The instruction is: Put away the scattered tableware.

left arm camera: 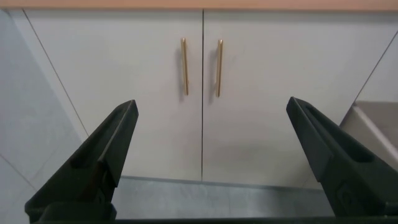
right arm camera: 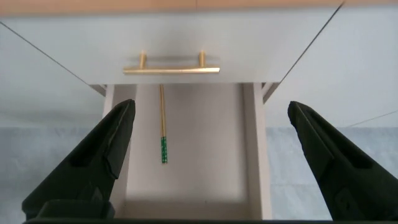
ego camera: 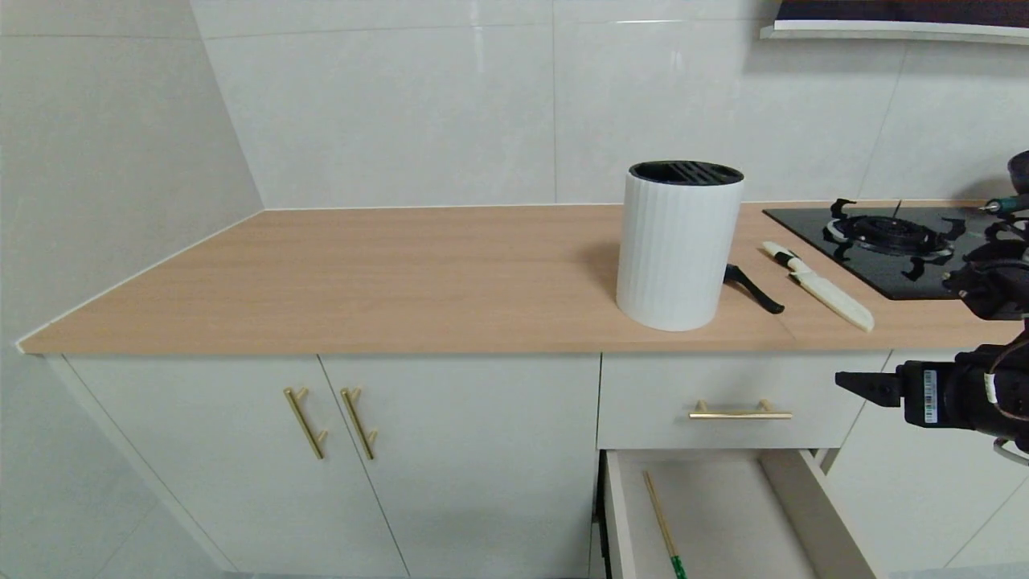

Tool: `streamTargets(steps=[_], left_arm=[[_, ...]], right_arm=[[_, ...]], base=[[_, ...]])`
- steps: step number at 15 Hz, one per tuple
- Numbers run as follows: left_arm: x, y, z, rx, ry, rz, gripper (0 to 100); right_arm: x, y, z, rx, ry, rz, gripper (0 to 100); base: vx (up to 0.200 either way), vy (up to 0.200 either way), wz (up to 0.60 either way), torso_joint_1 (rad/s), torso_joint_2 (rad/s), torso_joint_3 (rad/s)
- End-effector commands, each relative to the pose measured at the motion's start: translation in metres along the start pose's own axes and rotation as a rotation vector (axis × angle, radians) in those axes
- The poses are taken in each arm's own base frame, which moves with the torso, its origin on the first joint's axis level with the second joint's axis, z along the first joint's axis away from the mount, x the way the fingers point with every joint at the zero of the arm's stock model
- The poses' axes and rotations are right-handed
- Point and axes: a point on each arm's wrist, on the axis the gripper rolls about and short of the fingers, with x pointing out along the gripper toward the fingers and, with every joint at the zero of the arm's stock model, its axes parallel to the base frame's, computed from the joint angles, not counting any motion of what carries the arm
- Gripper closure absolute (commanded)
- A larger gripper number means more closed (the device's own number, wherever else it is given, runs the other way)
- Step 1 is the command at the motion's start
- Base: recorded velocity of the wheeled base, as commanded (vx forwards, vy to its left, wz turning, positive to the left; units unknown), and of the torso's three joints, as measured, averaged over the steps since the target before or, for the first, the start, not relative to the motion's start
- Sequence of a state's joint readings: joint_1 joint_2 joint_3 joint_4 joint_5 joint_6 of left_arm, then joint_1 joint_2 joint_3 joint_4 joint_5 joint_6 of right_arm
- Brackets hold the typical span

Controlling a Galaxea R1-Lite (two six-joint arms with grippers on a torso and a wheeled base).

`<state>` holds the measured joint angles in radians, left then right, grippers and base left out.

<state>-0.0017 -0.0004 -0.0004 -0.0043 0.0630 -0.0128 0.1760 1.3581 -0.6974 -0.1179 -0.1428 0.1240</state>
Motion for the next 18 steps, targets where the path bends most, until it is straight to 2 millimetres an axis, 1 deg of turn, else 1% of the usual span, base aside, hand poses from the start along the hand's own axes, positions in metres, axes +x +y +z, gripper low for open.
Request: streamTargets(steps=[1,4,5,6,7,8,9,10,11,12,13,15,16,18], left_arm=[[0.0,0.0,0.0,-0.001,0.001,0.0,0],[0.0,0.0,0.0,-0.001,0.001,0.0,0],[0.0,0.0,0.0,-0.001,0.001,0.0,0],[0.0,0.0,0.0,0.001,0.0,0.002,0],[0.0,0.0,0.0,0.001,0.0,0.002,0],[0.0,0.0,0.0,-0.001,0.0,0.002,0],[0.0,0.0,0.0,0.001,0.0,0.002,0],[0.0,0.0,0.0,-0.001,0.001,0.0,0],[0.0,0.0,0.0,0.001,0.001,0.0,0],[0.0,0.0,0.0,0.001,0.001,0.0,0],[0.0,0.0,0.0,-0.001,0.001,0.0,0],[0.0,0.0,0.0,-0.001,0.001,0.0,0],[0.0,0.0,0.0,-0.001,0.001,0.0,0],[0.0,0.0,0.0,-0.001,0.0,0.002,0]], right_arm=[[0.001,0.0,0.0,-0.004,0.005,0.0,0],[0.002,0.0,0.0,-0.01,0.006,0.0,0],[0.004,0.0,0.008,-0.052,-0.049,0.006,0],[0.011,-0.001,0.02,-0.068,-0.104,0.015,0],[0.03,-0.004,0.037,-0.094,-0.168,0.059,0],[0.049,-0.011,0.054,-0.119,-0.2,0.072,0],[0.067,-0.018,0.067,-0.148,-0.207,0.066,0],[0.085,-0.02,0.074,-0.173,-0.193,0.085,0],[0.091,-0.02,0.076,-0.18,-0.187,0.102,0],[0.121,-0.018,0.081,-0.199,-0.158,0.165,0],[0.135,-0.017,0.082,-0.211,-0.152,0.172,0],[0.175,-0.016,0.087,-0.251,-0.146,0.188,0],[0.189,-0.016,0.086,-0.251,-0.138,0.189,0],[0.203,-0.016,0.077,-0.249,-0.107,0.206,0]], base=[[0.0,0.0,0.0,0.207,-0.49,-0.286],[0.0,0.0,0.0,0.141,-0.32,-0.186],[0.0,0.0,0.0,0.041,-0.09,-0.061],[0.0,0.0,0.0,0.032,-0.06,-0.036],[0.0,0.0,0.0,0.0,0.0,0.0],[0.0,0.0,0.0,0.0,0.0,0.0],[0.0,0.0,0.0,0.0,0.0,0.0],[0.0,0.0,0.0,0.0,0.0,0.0],[0.0,0.0,0.0,0.0,0.0,0.0],[0.0,0.0,0.0,0.0,0.0,0.0],[0.0,0.0,0.0,0.0,0.0,0.0],[0.0,0.0,0.0,0.0,0.0,0.0],[0.0,0.0,0.0,0.0,0.0,0.0],[0.0,0.0,0.0,0.0,0.0,0.0]])
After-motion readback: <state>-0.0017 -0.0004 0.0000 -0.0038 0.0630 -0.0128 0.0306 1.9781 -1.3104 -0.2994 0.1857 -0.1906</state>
